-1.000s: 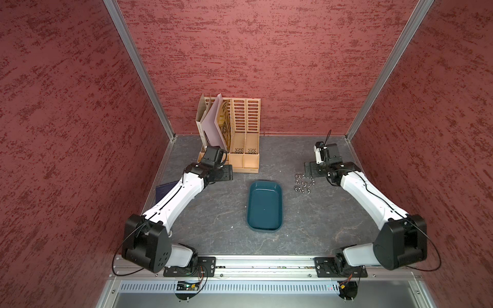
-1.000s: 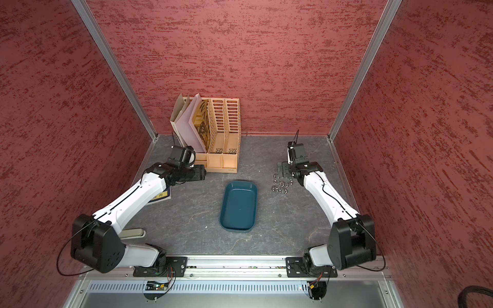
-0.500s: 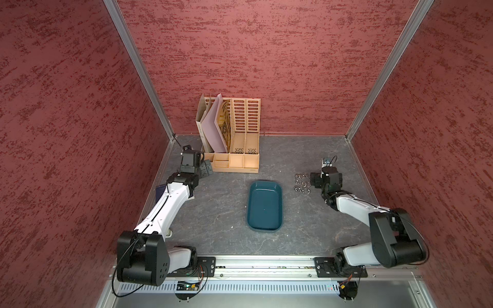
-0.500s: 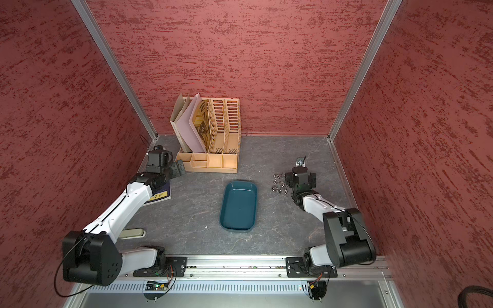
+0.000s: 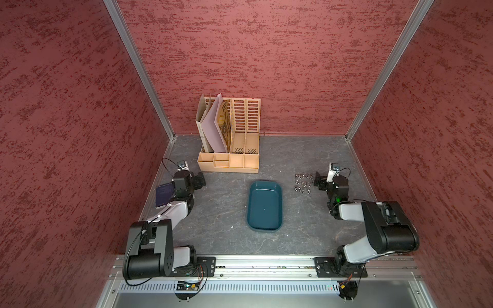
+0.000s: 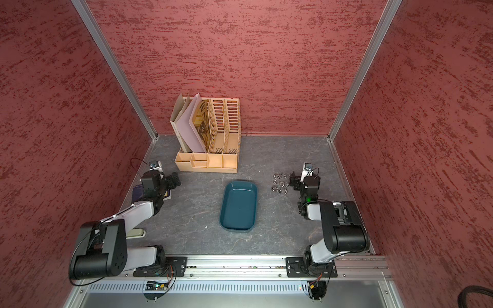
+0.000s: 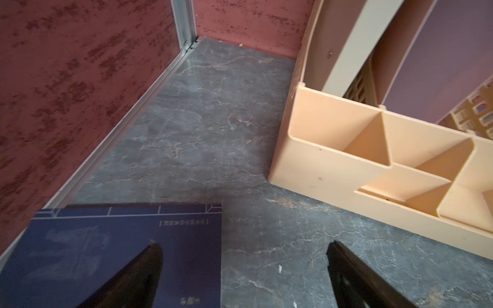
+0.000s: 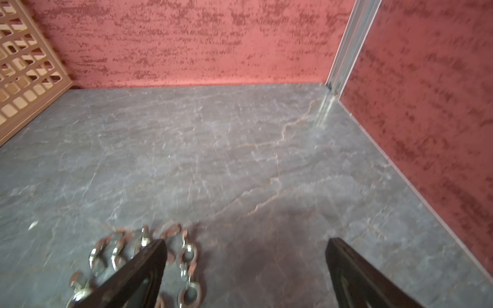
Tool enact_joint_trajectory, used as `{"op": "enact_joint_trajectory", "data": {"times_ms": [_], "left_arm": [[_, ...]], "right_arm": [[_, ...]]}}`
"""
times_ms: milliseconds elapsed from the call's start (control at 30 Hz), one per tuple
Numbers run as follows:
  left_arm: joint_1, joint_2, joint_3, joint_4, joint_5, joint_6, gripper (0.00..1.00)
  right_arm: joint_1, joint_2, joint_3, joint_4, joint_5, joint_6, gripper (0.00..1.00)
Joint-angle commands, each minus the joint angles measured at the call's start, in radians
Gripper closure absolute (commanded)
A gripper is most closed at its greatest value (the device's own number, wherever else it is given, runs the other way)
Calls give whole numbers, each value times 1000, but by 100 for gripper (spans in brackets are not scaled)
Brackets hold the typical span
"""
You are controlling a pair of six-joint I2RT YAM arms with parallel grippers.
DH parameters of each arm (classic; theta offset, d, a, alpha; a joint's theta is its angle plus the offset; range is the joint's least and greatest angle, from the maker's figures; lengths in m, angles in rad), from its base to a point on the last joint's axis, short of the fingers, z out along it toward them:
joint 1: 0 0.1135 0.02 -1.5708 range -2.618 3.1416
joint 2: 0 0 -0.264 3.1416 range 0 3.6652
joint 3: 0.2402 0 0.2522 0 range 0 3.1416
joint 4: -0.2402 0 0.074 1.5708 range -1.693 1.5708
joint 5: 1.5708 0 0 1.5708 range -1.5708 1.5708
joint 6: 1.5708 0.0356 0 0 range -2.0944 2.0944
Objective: Take out the wing nut from the storage box
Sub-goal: Reset both arms
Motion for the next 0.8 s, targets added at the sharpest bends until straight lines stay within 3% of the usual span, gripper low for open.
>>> {"op": "enact_joint_trajectory", "data": {"times_ms": [0, 100, 233, 767], "left_arm": [[-16, 72, -61, 352, 84, 30, 0], [-58, 194, -108, 568, 82, 84, 0], [-68, 172, -79, 474, 151, 122, 0], [-45, 179, -67, 468, 186, 105, 0]], "right_arm": [[-2, 12, 14, 86, -106, 3, 2], [-1, 9, 21, 66, -108, 3, 1], [-1, 10, 22, 70, -109, 1, 1], [-1, 8, 21, 65, -109, 0, 1]]}}
